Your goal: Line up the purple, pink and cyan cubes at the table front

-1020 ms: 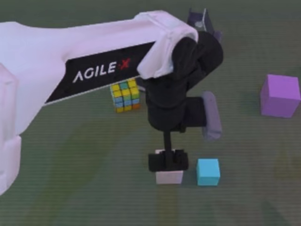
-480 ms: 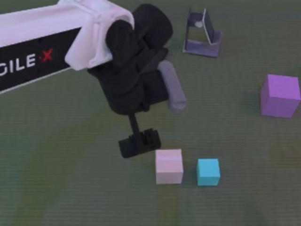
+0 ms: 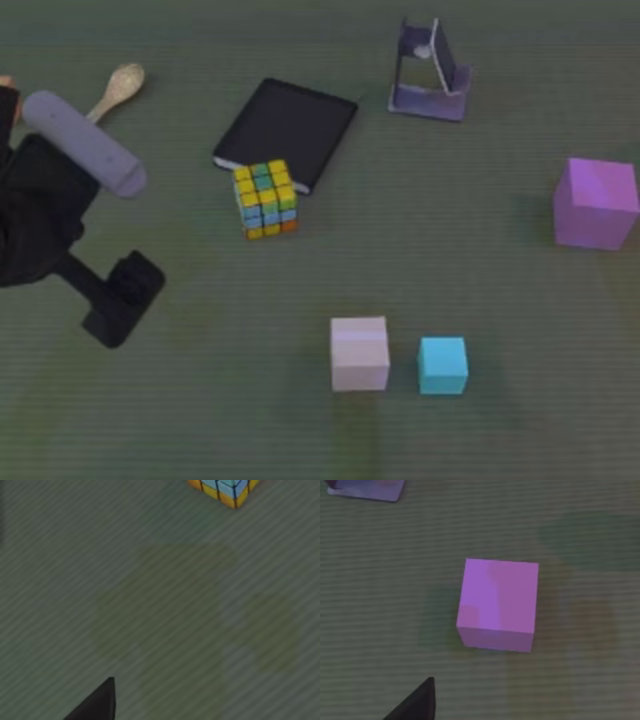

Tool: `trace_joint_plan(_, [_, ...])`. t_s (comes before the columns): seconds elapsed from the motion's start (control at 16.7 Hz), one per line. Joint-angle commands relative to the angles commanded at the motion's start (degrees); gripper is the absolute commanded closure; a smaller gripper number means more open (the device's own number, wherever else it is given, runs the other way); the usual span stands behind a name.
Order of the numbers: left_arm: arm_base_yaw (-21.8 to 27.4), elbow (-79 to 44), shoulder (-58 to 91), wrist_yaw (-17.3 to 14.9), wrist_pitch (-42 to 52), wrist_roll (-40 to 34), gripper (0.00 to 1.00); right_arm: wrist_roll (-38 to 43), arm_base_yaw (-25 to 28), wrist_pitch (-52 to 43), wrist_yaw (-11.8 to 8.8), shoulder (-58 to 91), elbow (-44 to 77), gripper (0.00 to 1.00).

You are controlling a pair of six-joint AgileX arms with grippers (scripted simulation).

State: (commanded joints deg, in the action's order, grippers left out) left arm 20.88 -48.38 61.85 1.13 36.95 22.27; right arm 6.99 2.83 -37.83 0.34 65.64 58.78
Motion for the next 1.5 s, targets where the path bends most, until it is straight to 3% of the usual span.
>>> trace_joint_plan(0.36, [-12.3,27.6,-34.0,-0.1,-18.1,-11.3,0.00,3.6,1.2,-20.6,0.4,37.0,30.5,0.00])
trace_joint_plan(0.78, [-20.8,45.7,-57.6,-0.9,-34.0,-20.6,0.00,6.7,2.1,-35.6,0.1,63.4,55.9,0.00])
trace_joint_plan(1.26, [-22.0,48.4,-61.9,-1.1,-37.0,-22.3,0.00,7.2,1.9,-37.8,-0.1,67.6,60.1,0.00])
trace_joint_plan(1.5, [-22.0,48.4,-61.9,-1.1,-37.0,-22.3,0.00,7.1,2.1,-33.5,-0.1,68.6,56.4,0.00])
